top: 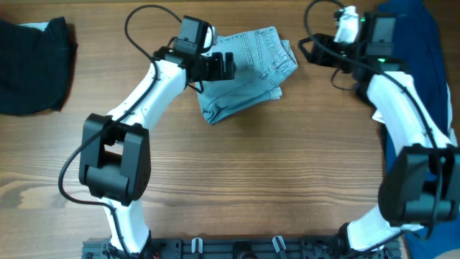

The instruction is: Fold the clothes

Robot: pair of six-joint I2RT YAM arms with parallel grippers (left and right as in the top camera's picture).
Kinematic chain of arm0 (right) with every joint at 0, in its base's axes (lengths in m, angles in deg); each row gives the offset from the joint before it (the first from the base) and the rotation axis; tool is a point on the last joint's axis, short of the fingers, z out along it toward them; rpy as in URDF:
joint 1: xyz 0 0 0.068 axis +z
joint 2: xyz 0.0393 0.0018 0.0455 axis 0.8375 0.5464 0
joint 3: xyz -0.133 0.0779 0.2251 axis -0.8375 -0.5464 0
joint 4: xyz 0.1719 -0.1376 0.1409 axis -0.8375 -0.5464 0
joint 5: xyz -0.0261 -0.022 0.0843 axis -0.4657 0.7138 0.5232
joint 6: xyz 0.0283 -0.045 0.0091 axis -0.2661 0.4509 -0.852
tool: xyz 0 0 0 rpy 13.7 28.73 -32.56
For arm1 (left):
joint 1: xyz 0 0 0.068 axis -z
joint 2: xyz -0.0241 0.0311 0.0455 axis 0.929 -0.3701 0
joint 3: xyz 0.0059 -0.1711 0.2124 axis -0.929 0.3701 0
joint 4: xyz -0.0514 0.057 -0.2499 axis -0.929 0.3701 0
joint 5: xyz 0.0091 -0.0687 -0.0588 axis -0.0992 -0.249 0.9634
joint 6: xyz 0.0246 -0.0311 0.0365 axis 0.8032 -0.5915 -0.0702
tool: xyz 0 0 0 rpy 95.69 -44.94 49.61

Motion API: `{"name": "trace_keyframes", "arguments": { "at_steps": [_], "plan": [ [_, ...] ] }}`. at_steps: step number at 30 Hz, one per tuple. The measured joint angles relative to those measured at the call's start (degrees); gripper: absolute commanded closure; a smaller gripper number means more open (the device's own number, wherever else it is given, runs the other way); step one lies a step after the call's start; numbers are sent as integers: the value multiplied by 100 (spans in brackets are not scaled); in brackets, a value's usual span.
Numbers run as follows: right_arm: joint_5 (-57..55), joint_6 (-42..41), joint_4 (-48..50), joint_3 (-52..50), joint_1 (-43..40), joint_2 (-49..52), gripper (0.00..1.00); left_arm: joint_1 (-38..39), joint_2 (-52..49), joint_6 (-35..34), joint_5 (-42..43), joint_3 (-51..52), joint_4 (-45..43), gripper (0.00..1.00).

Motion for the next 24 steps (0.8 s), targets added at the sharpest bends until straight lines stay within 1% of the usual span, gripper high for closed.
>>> {"name": "trace_keyframes", "arguments": {
  "at_steps": [5, 7, 8, 12, 19, 24],
  "plan": [
    [-74, 57, 476, 0, 437, 557, 83, -197, 0, 57, -70, 0, 17, 0],
    [-118, 55, 649, -4, 601, 796, 90, -212, 0, 57, -72, 0, 15, 0],
    [-162, 52, 697, -4, 680, 911, 91, -212, 0, 57, -70, 0, 17, 0],
    [-398, 2, 702, -4, 807, 1220, 96, -205, 0, 59, -68, 0, 15, 0],
    [-789, -37, 579, 2, 782, 1762, 96, -205, 0, 59, -70, 0, 15, 0],
    [-798, -81, 498, 72, 772, 1808, 96, -205, 0, 59, -68, 0, 15, 0]
  ]
}}
